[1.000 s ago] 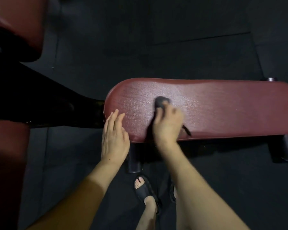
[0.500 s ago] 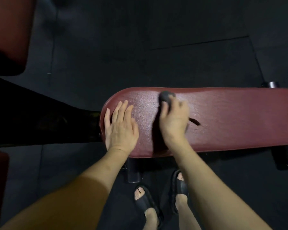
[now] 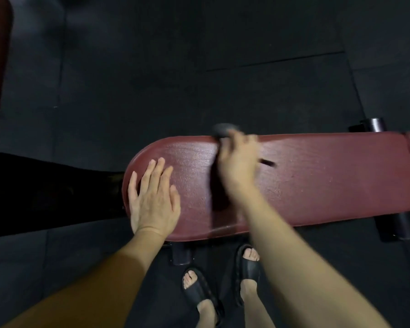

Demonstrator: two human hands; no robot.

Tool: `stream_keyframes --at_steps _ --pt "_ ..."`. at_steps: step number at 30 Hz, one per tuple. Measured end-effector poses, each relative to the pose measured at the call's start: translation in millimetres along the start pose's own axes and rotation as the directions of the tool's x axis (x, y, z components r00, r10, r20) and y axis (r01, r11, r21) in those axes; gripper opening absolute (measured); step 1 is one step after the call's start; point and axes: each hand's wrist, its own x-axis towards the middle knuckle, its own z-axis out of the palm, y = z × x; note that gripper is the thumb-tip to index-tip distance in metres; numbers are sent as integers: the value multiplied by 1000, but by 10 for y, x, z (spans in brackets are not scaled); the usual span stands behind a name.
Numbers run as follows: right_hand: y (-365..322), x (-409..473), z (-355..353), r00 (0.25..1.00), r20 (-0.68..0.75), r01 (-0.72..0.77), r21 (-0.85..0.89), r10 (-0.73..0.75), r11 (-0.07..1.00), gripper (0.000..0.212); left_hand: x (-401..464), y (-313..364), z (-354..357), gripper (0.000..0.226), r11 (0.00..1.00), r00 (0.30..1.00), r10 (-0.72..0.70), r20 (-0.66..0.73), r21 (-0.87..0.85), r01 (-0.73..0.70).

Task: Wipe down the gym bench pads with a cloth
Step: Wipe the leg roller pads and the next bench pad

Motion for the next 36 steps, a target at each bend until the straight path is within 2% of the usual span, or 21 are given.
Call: stream_keyframes --at_steps 3,6,9,11,13,15,17,19,20,22,24,26,28,30,31,33,35,36 --pt "-602 -354 261 933 158 310 108 -325 944 35 22 11 -9 58 999 1000 2 6 53 -2" --pt "-123 -81 129 898 163 394 117 -408 912 33 24 16 -20 56 999 1000 -8 16 40 7" --pt "726 314 -229 961 117 256 -36 -250 966 32 26 21 -24 56 999 1000 -6 21 41 5" --pt "1097 509 -450 995 52 91 -88 -87 992 31 25 21 -21 57 999 1000 -4 25 52 3" --pt "1111 529 -440 995 -25 -101 -87 99 991 31 22 30 -11 57 998 1000 -5 30 59 3" --pt "726 321 -266 987 -44 -154 -50 152 987 30 17 38 -14 57 998 999 -6 36 68 4" --pt "112 -70 -24 999 41 4 23 -5 1000 32 14 35 -15 58 997 999 -5 36 79 2" --pt "-288 -422 91 942 193 260 103 -276 960 38 10 35 -17 59 996 999 0 32 84 -2" --pt "-274 -427 85 901 237 341 135 -364 930 40 9 32 -21 59 997 1000 2 30 83 -4" --pt "140 -201 -53 884 228 388 127 -407 913 39 8 29 -27 59 998 1000 3 26 70 -5" --pt "757 85 -322 942 187 286 -6 -280 958 36 8 34 -32 58 998 1000 4 22 63 -5" --pt "1301 301 -585 996 80 57 -97 -50 994 33 3 42 -30 58 998 1000 5 21 63 -6" --pt "1379 319 -609 985 -38 -171 -130 168 977 31 4 49 -22 59 998 1000 7 17 67 -8" --pt "1037 130 -410 970 -116 -229 -142 214 963 34 3 56 -19 60 997 1000 12 15 72 -13" --pt "757 -27 -287 977 -118 -191 -113 177 975 37 2 58 -20 60 997 1000 14 13 77 -15" --pt "223 -428 -117 1000 -6 -5 -60 5 998 39 0 62 -22 60 996 1000 22 12 88 -23" --pt "46 -643 -117 965 169 201 22 -202 979 40 -2 55 -23 60 995 1000 21 12 95 -22" --pt "175 -574 -159 939 207 272 42 -275 961 40 -2 51 -24 60 995 1000 19 16 94 -20"
